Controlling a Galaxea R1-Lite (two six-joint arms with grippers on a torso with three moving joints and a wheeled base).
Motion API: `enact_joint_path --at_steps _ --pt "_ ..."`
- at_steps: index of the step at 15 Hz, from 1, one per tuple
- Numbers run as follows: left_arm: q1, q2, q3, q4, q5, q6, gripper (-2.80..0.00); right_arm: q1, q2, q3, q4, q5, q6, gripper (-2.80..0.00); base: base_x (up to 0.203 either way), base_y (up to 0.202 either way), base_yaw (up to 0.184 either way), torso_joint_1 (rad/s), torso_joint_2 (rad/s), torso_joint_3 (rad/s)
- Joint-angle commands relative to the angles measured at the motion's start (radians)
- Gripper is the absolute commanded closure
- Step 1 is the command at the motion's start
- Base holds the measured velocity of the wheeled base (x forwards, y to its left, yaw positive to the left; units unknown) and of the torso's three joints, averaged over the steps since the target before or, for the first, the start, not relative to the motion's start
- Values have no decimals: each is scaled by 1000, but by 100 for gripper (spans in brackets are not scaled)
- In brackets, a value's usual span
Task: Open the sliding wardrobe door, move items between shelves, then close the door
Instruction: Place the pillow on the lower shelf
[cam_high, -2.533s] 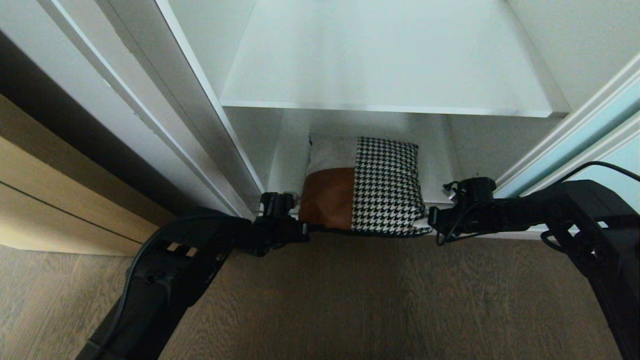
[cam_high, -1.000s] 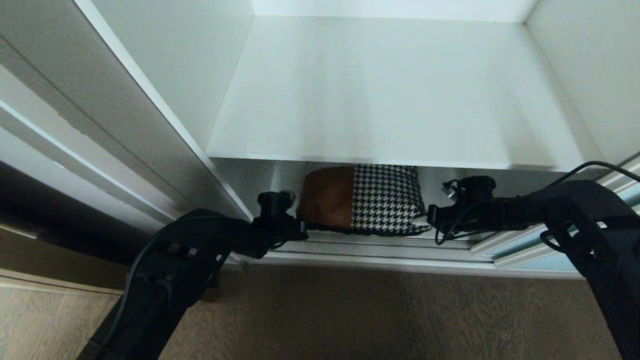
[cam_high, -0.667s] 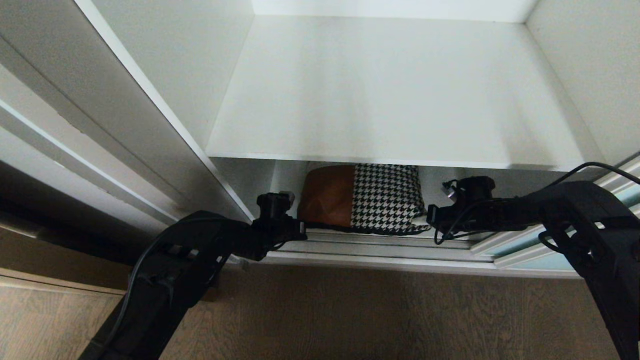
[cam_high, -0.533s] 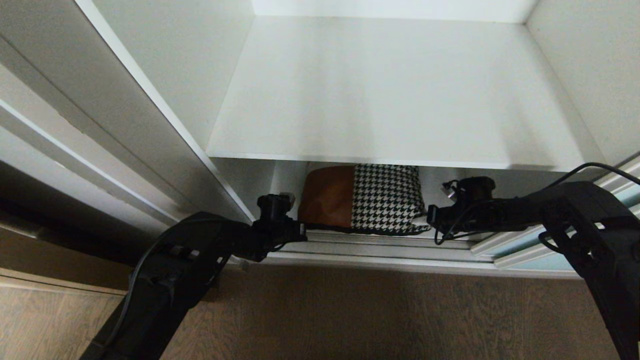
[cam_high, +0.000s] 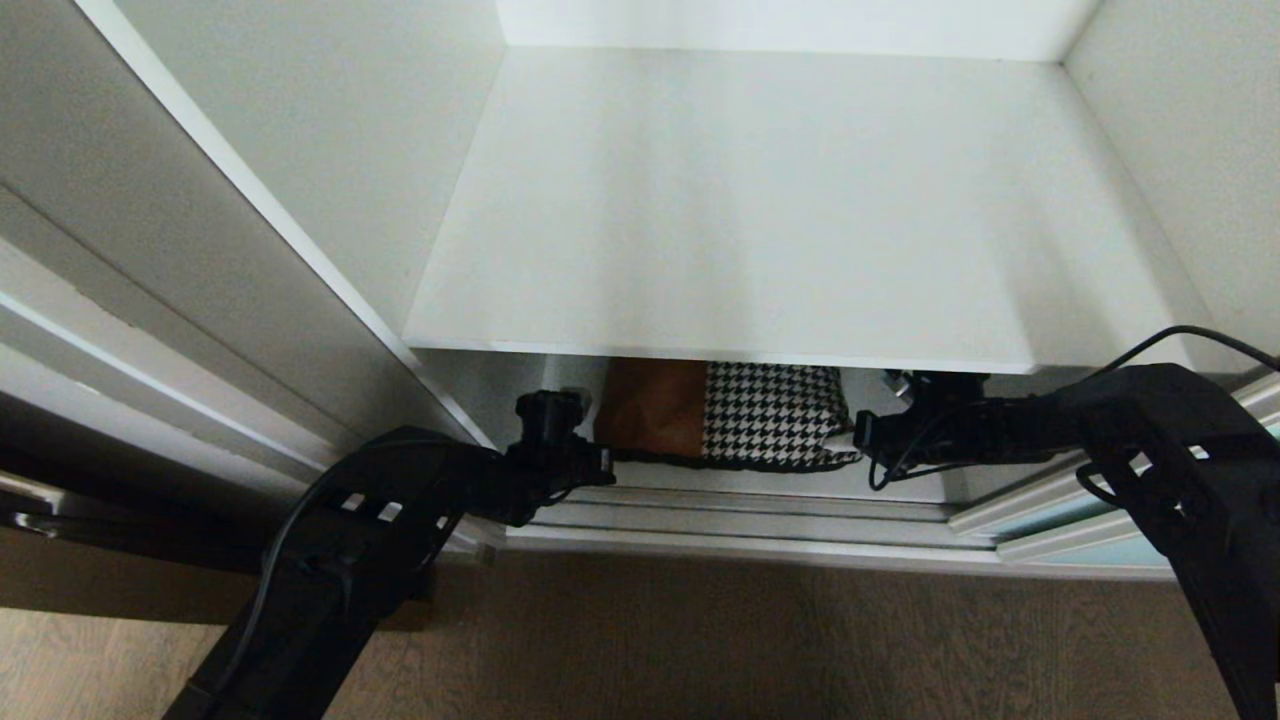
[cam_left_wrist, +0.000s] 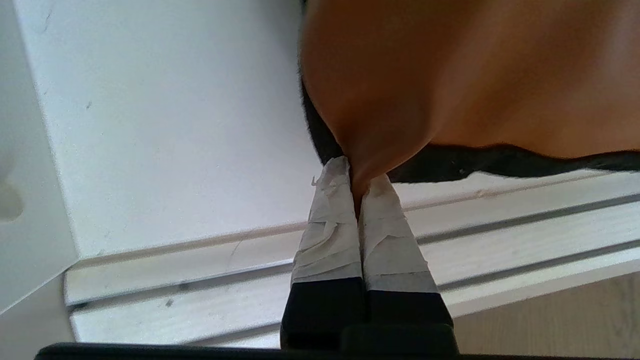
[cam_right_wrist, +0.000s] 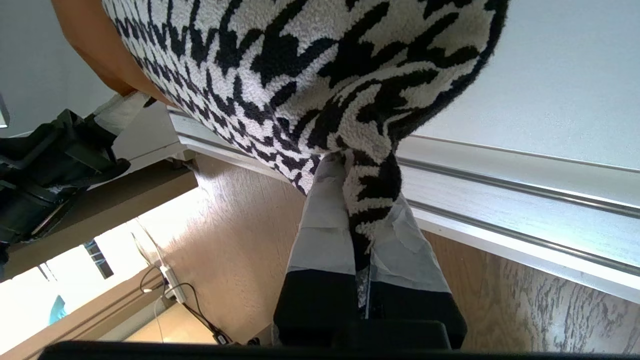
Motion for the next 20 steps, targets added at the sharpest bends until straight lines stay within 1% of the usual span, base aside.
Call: enact_joint_path --at_steps 1,5,6,11,14,16,17,18,20 --pt "0 -30 -2 48 18 -1 0 0 2 -1 0 3 3 0 0 0 0 0 0 0" --pt "0 -32 -2 68 45 -4 0 0 2 1 -1 -1 4 0 0 0 0 0 0 0" --pt "0 -32 -2 68 46 -4 -280 0 2 2 -2 -13 1 -280 0 0 0 0 0 0" --pt "0 -36 0 50 41 -13 -280 0 0 10 0 -23 1 -280 0 0 0 0 0 0" --pt "0 -46 16 -17 44 -29 -280 0 -32 61 -10 -21 -7 -280 0 0 0 0 0 0" --pt "0 -97 111 -52 36 -33 -280 0 -74 141 -79 -18 -9 -280 0 0 0 0 0 0" --pt "-3 -133 175 -75 17 -33 -280 1 -112 193 -125 -15 -8 -280 0 0 0 0 0 0" --pt "-6 -177 245 -105 -16 -34 -280 3 -154 250 -171 -3 -8 -280 0 0 0 0 0 0" --pt "-9 -266 350 -139 -51 -38 -280 9 -211 331 -226 16 -13 -280 0 0 0 0 0 0"
